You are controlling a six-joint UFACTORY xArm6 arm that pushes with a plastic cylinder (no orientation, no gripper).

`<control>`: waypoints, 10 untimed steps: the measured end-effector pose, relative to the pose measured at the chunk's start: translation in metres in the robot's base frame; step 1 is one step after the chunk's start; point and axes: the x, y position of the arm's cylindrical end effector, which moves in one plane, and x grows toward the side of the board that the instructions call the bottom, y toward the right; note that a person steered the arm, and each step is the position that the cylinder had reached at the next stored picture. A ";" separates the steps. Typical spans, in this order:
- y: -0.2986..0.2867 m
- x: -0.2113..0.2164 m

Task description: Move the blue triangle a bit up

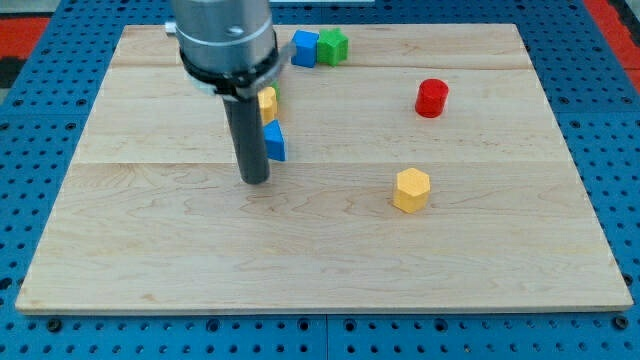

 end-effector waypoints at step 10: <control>0.012 -0.056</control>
